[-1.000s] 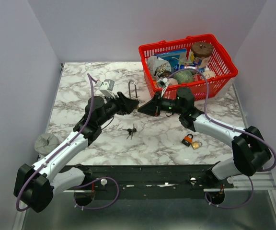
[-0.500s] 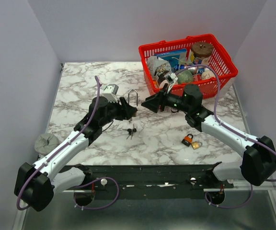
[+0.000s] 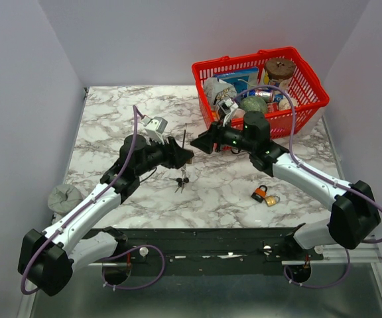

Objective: Unlock with the key

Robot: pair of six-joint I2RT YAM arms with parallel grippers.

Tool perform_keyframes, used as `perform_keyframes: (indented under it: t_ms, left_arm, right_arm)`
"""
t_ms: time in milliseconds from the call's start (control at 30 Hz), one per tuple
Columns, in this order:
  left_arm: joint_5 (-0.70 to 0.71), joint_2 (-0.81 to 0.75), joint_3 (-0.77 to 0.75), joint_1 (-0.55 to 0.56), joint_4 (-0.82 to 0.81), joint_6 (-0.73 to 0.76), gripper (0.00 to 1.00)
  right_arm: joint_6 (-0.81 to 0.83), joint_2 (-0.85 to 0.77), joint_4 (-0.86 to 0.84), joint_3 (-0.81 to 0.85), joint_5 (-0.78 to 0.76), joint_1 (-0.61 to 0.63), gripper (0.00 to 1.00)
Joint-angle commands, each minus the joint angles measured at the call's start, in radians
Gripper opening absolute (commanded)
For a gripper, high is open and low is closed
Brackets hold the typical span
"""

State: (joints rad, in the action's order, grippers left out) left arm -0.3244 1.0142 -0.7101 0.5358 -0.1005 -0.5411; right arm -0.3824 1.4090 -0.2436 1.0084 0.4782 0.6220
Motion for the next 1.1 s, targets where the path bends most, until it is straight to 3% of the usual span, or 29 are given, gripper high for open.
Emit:
perform_keyframes:
  t_ms: [0,500,800,1067]
  left_arm:
    - [0.101,-0.028,-0.022,-0.003,-0.007,0.041,0.0]
    - [0.536,-0.006,-0.091,-0.04,0.373,0.227,0.0]
    - [0.48,0.136,-0.117,-0.235,0.509,0.254,0.0]
    - [0.363,0.302,-0.164,-0.313,0.515,0.277,0.0]
  right_arm:
    - [0.0,-0.004,0.009,0.012,-0.061,0.004,0.67]
    - [0.011,-0.156,0.024,-0.105,-0.283,0.001,0.81]
    - [0.025,-0.26,0.026,-0.172,-0.343,-0.008,0.85]
    - [0.036,-0.317,0.027,-0.214,-0.368,-0.016,0.89]
